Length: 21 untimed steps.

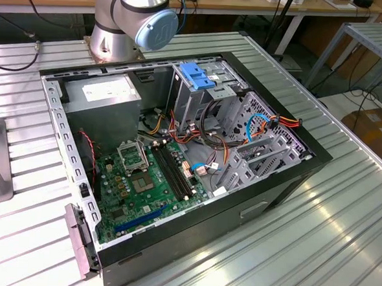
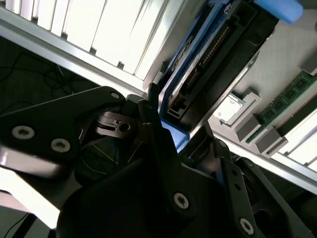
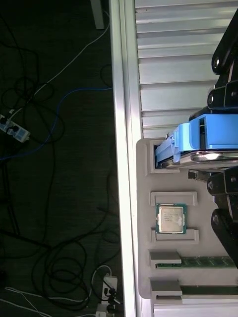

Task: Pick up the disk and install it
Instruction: 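Pick up the disk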

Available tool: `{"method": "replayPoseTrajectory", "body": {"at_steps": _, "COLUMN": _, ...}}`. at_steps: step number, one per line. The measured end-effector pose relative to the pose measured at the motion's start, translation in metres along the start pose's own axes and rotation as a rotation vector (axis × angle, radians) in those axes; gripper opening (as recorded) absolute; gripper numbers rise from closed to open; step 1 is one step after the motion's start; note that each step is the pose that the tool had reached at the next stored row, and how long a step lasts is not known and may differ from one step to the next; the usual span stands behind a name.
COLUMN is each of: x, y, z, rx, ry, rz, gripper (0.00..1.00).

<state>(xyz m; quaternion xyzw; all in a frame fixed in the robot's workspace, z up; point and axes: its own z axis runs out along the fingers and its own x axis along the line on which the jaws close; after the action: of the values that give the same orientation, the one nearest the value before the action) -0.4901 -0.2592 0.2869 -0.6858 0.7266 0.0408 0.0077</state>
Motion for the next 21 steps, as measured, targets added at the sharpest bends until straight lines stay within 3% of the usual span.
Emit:
{"method": "replayPoseTrajectory", "body": {"at_steps": 4, "x": 0.0, "y": 0.0, "z": 0.0003, "rx": 0.0001, "ry": 0.0, "rz": 0.0, "gripper": 0.48}}
{"method": "replayPoseTrajectory", "body": {"at_steps": 6, "x": 0.0, "y": 0.0, "z": 0.0004, "rx": 0.0, "ry": 0.0, "rz": 0.0, "gripper": 0.37}}
{"method": "replayPoseTrajectory", "body": {"at_steps": 21, "x": 0.0, "y": -0.0001, "z": 0.0003, "rx": 0.0007, "ry": -0.0002, "rz": 0.0, "gripper": 0.37}}
